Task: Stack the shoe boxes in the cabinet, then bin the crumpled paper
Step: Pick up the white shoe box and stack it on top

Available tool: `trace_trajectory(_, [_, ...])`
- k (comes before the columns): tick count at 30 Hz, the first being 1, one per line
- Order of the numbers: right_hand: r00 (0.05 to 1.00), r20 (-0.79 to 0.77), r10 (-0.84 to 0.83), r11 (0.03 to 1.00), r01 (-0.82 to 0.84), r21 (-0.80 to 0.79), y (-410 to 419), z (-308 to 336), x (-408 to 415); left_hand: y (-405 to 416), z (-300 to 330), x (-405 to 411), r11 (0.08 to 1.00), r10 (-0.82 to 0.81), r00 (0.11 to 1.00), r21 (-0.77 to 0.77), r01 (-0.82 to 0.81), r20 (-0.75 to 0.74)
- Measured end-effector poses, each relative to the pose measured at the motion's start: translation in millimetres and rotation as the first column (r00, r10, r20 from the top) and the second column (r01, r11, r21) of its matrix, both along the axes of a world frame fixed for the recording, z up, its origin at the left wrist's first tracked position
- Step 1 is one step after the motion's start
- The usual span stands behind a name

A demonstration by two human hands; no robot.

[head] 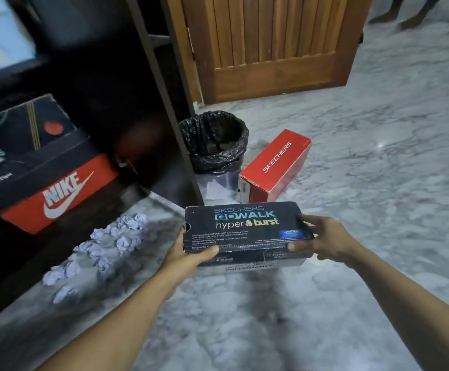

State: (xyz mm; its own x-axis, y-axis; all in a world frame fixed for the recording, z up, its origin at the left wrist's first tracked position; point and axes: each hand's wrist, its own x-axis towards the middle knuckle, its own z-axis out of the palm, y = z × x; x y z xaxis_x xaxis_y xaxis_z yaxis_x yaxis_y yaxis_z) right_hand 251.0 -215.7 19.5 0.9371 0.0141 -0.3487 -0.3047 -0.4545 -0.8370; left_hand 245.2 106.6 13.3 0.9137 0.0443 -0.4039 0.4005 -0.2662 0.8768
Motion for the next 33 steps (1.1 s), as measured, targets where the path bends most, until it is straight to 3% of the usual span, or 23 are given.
trace_trajectory(6, [0.991,0.051,0.123,0.990,-0.119,-0.072,46,63,-7,52,58,-24,1.000,0.022,1.000,0.009,-0.022,0.016])
trace_trajectory(12, [0.948,0.197,0.250,0.966,-0.230,-0.117,117,129,-12,124,130,-59,0.989,0.122,0.986,0.069,-0.130,0.111])
trace_trajectory(21, [0.836,0.394,0.382,0.923,-0.328,-0.201,254,241,11,242,233,-86,0.937,0.330,0.891,0.004,-0.348,0.311])
trace_trajectory(26, [0.756,0.552,0.352,0.934,-0.317,-0.162,320,321,24,290,315,-87,0.887,0.404,0.736,-0.035,-0.461,0.543])
trace_trajectory(33, [0.612,0.736,0.290,0.939,-0.330,-0.095,390,457,40,335,450,-73,0.785,0.504,0.392,-0.219,-0.579,0.769])
